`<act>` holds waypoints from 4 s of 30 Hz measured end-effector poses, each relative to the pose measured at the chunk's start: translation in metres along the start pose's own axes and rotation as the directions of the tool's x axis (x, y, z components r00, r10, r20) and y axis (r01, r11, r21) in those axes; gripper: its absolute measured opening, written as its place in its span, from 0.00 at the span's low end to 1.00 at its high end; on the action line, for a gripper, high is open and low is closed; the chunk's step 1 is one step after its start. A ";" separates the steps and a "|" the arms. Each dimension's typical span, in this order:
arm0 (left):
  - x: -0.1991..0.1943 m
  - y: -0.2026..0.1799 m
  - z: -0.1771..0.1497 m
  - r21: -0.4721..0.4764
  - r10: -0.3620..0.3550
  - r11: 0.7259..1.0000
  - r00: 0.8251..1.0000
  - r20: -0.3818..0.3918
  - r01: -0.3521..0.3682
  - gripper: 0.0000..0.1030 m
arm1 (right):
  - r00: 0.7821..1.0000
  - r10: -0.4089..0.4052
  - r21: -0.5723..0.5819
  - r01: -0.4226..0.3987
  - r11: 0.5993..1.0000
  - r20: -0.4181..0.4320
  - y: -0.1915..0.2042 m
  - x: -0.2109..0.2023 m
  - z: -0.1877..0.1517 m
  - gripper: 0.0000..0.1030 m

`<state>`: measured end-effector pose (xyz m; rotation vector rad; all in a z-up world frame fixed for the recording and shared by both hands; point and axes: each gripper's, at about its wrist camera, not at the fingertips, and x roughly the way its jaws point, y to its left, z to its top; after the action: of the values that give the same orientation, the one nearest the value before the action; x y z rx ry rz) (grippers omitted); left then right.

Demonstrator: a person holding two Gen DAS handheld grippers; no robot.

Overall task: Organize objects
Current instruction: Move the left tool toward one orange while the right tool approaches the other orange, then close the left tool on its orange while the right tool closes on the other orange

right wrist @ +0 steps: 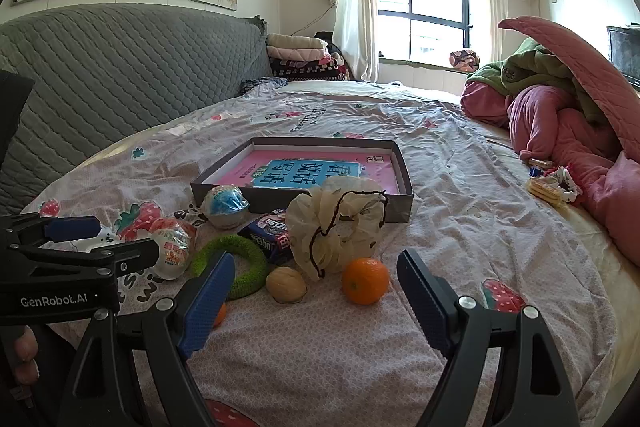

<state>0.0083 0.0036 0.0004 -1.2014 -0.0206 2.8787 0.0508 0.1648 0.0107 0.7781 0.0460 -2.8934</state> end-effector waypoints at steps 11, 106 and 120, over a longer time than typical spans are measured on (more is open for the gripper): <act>0.003 0.002 -0.003 -0.006 -0.011 1.000 1.000 -0.017 0.011 0.82 | 1.000 -0.004 0.000 0.004 1.000 -0.011 -0.002 -0.001 -0.002 0.80; 0.068 -0.026 -0.030 -0.049 -0.191 0.981 0.971 -0.145 0.185 0.50 | 0.951 0.066 0.082 -0.043 0.996 -0.303 -0.049 0.090 -0.014 0.36; 0.060 -0.023 -0.031 -0.047 -0.239 0.971 0.962 -0.132 0.235 0.38 | 0.966 0.085 0.058 -0.073 0.996 -0.244 -0.040 0.070 -0.010 0.36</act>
<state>-0.0111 0.0282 -0.0633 -1.3005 -0.1935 2.5948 -0.0093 0.1955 -0.0334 1.1172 -0.0289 -2.7164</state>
